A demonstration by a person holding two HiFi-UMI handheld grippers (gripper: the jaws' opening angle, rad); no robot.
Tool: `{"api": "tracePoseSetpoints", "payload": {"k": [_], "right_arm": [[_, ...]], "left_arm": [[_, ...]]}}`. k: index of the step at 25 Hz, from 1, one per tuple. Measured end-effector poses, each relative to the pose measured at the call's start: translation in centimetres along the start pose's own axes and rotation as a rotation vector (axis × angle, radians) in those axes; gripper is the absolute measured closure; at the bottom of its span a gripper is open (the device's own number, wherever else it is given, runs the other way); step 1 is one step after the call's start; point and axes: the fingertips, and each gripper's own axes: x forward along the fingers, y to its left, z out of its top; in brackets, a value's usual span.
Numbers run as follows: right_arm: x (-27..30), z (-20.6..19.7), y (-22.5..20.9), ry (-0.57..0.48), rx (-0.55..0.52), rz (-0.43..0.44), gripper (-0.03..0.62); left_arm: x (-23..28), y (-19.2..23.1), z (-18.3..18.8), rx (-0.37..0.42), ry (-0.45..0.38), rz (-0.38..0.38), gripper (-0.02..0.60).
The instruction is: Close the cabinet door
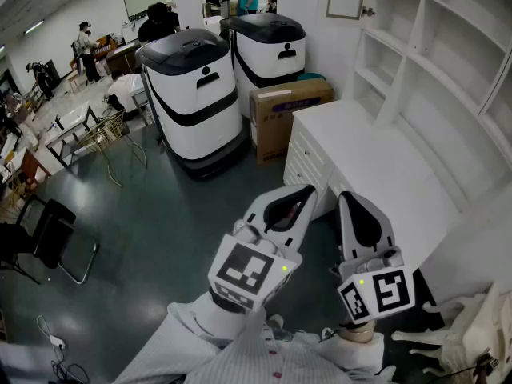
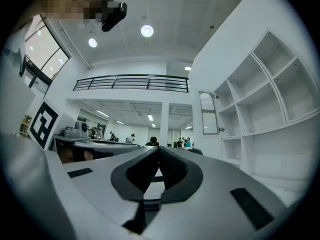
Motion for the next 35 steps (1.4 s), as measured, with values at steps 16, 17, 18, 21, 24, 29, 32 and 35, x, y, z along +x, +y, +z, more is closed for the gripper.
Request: {"api": "tracePoseSetpoints", "payload": {"k": [16, 17, 18, 21, 24, 29, 32, 35], "right_arm": [[-3.6, -0.8, -1.3, -0.006, 0.018, -0.02, 0.58], [-3.9, -0.8, -1.4, -0.007, 0.021, -0.024, 0.58], [-4.2, -0.9, -1.7, -0.006, 0.024, -0.027, 0.58], [-4.6, -1.2, -2.2, 0.0, 0.034, -0.033, 0.58], [-4.4, -1.6, -2.6, 0.006, 0.036, -0.032, 0.58], [-2.4, -2.7, -3.5, 0.021, 0.032, -0.035, 0.58], [0.2, -3.2, -3.9, 0.024, 0.029, -0.033, 0.58], [3.4, -3.9, -4.7, 0.032, 0.027, -0.038, 0.58]], "left_arm": [[0.2, -3.1, -1.0, -0.01, 0.018, 0.002, 0.572], [0.3, -3.5, -1.0, -0.011, 0.018, 0.0, 0.571], [0.3, -3.8, -1.2, -0.01, 0.023, -0.004, 0.572], [0.6, -4.5, -1.7, -0.014, 0.039, -0.012, 0.571], [1.2, -4.4, -1.8, -0.021, 0.036, -0.011, 0.572], [2.8, -3.2, -2.6, -0.016, 0.036, -0.027, 0.572], [4.4, -1.0, -3.0, -0.025, 0.025, -0.033, 0.572], [6.5, 1.8, -2.8, -0.025, 0.007, -0.045, 0.571]]}}
